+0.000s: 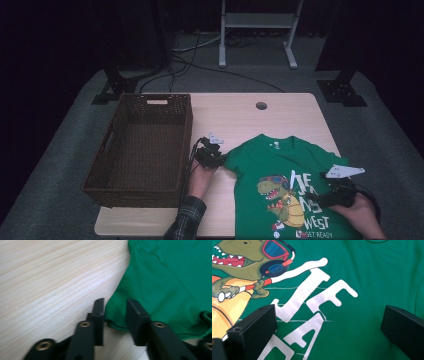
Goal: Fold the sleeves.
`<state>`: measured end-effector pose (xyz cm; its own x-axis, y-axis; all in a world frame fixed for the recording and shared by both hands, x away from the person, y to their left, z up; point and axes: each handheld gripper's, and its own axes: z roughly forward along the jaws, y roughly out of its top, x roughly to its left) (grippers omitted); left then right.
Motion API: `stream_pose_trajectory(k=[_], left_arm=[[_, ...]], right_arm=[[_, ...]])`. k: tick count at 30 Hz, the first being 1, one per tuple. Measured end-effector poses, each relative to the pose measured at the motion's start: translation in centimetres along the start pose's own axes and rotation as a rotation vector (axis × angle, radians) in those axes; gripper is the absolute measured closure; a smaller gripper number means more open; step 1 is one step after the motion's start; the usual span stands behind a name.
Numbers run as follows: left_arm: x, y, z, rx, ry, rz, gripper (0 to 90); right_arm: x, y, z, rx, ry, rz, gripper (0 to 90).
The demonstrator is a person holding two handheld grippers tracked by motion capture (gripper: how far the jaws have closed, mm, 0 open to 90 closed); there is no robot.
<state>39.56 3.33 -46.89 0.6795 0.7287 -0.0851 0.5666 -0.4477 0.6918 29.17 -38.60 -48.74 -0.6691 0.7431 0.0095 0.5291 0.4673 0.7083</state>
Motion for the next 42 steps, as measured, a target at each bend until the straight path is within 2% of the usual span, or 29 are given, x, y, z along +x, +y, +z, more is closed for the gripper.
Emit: stream_pose_trajectory(k=[3, 5, 10, 19, 26, 34, 42], left_arm=[[0.0, 0.0, 0.1, 0.000, -0.020, -0.003, 83.6], [-0.1, 0.0, 0.1, 0.000, -0.023, -0.004, 86.0], [-0.2, 0.3, -0.4, -0.026, -0.043, -0.022, 86.1], [-1.1, 1.5, -1.6, -0.072, -0.077, -0.014, 86.1], [-2.0, 2.4, -1.9, -0.095, -0.109, -0.004, 86.2], [-3.0, 3.4, -1.8, -0.111, -0.134, 0.015, 86.2], [-3.7, 4.1, -0.9, -0.118, -0.163, 0.012, 86.3]], right_arm=[[0.0, 0.0, 0.0, 0.000, 0.000, 0.000, 0.0], [0.0, 0.0, 0.0, 0.000, -0.001, 0.000, 0.0], [0.0, 0.0, 0.0, 0.000, 0.000, 0.001, 0.0], [0.0, 0.0, 0.0, 0.000, -0.001, 0.002, 0.0], [0.0, 0.0, 0.0, 0.000, -0.001, 0.002, 0.0], [0.0, 0.0, 0.0, -0.001, -0.002, 0.003, 0.0], [0.0, 0.0, 0.0, -0.001, -0.002, 0.003, 0.0]])
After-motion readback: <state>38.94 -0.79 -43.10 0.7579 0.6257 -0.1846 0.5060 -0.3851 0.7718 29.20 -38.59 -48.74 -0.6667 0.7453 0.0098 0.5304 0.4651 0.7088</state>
